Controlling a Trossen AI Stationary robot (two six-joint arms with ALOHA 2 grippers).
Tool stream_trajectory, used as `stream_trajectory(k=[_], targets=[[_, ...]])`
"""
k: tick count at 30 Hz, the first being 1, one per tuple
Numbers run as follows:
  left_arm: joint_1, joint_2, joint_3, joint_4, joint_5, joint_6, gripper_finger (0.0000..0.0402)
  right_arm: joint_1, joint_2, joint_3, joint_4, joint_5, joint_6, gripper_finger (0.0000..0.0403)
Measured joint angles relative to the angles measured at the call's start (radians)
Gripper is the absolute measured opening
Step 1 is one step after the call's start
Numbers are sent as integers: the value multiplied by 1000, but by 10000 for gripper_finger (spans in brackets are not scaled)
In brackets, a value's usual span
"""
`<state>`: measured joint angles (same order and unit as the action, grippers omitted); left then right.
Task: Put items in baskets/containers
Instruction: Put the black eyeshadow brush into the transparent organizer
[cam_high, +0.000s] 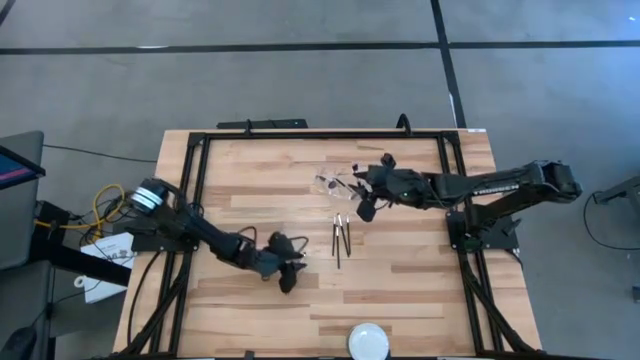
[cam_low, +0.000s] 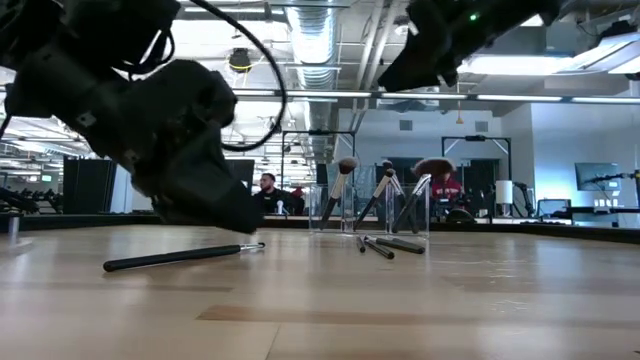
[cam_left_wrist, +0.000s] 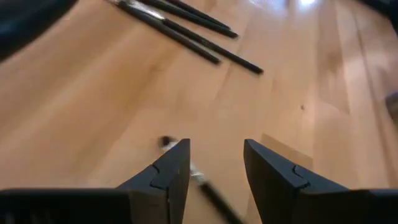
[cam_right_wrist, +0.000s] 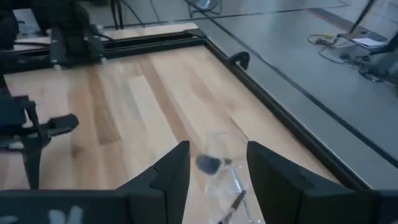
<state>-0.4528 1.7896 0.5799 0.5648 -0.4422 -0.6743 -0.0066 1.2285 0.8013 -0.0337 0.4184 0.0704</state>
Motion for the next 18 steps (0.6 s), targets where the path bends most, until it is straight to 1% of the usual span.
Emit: stream_trajectory(k=[2,6,9,12,15,18], targets=[[-10,39,31,0,-20,21,146,18,-6,-2,-2,1,0,145],[-31,68,59,-7,-107,47,136,47,-4,-2,28,0,-5,140],[-47,42,65,-11,-134,71,125,60,-2,-2,35,0,-38,139],[-60,-19,65,-82,-152,70,121,68,-1,-1,57,0,-46,141],[-64,-65,64,-195,-157,41,126,72,-4,-2,78,0,-46,143],[-64,-67,64,-218,-155,36,138,72,-5,-2,74,0,-46,143]])
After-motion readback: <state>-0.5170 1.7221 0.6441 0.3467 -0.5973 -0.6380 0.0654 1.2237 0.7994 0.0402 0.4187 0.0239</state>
